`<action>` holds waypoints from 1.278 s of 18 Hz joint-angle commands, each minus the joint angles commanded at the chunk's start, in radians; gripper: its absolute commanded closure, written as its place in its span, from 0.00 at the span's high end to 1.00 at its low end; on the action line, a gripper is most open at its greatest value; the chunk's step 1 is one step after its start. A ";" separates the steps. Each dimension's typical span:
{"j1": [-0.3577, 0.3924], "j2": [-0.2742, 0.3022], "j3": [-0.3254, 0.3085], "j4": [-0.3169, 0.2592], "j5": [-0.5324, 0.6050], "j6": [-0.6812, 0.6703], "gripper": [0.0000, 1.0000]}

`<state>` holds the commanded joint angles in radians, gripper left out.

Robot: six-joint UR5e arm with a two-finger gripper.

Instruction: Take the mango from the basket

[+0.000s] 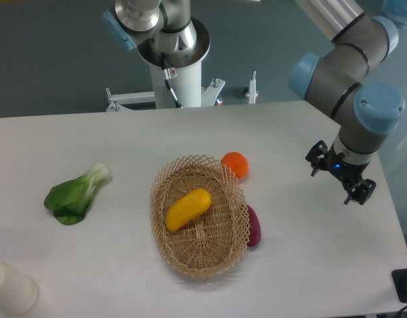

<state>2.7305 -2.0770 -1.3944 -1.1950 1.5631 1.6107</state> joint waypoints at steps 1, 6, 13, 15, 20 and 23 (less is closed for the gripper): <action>0.000 0.000 0.000 0.000 0.000 0.000 1.00; 0.000 0.003 -0.005 0.000 0.000 0.002 1.00; -0.017 0.006 -0.009 -0.003 0.000 0.000 1.00; -0.025 0.011 -0.011 -0.003 -0.002 -0.020 1.00; -0.084 0.031 -0.023 -0.011 -0.002 -0.119 1.00; -0.101 0.060 -0.050 -0.014 -0.002 -0.124 1.00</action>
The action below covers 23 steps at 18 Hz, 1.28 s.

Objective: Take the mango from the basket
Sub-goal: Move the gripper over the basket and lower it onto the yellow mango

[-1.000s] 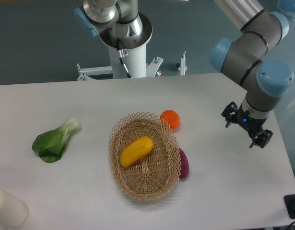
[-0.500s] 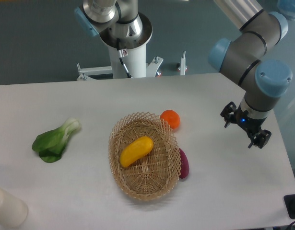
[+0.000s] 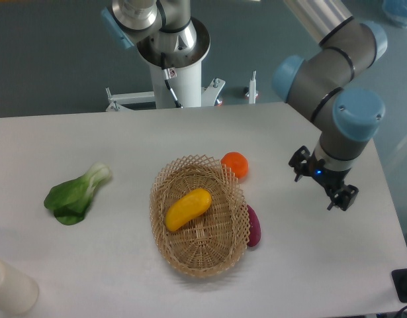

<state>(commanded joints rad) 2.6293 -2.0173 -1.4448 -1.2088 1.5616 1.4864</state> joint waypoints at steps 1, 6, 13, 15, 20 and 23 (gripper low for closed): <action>-0.030 0.012 -0.029 0.003 0.000 -0.027 1.00; -0.110 0.020 -0.048 0.014 -0.006 -0.222 1.00; -0.170 0.038 -0.090 0.015 -0.015 -0.226 1.00; -0.190 0.055 -0.135 0.028 -0.012 -0.227 1.00; -0.258 0.068 -0.199 0.032 -0.005 -0.230 1.00; -0.291 0.065 -0.210 0.029 -0.006 -0.232 1.00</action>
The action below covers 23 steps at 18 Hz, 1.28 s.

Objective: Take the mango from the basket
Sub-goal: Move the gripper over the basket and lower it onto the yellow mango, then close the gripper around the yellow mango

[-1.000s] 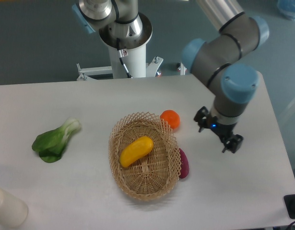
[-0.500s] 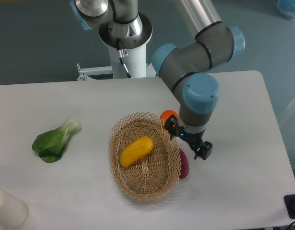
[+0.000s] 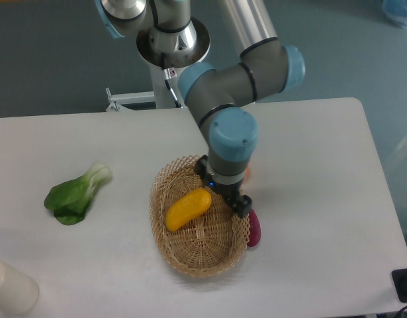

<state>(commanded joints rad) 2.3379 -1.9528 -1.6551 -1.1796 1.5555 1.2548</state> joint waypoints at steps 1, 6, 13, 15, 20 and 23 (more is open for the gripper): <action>-0.008 0.000 -0.006 0.000 -0.006 -0.012 1.00; -0.038 -0.031 -0.012 0.009 -0.003 -0.098 1.00; -0.063 -0.072 -0.023 0.087 0.000 -0.167 1.00; -0.065 -0.074 -0.025 0.089 0.001 -0.169 1.00; -0.078 -0.086 -0.038 0.087 0.006 -0.170 1.00; -0.081 -0.084 -0.055 0.089 0.005 -0.170 1.00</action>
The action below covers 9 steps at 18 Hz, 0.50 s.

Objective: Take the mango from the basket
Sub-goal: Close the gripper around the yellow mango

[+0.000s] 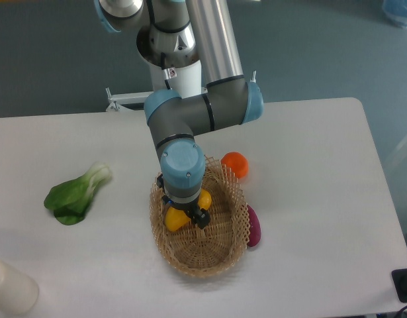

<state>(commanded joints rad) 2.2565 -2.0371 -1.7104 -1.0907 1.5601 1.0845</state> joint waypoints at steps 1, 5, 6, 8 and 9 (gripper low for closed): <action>0.000 -0.002 0.000 0.000 0.000 0.002 1.00; 0.000 -0.002 0.002 0.000 0.002 0.003 0.68; 0.000 0.000 0.003 0.000 0.002 0.003 0.56; 0.003 0.002 0.008 0.000 0.002 0.003 0.42; 0.003 0.002 0.012 0.000 0.002 0.003 0.41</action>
<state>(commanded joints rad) 2.2596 -2.0356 -1.6982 -1.0907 1.5616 1.0876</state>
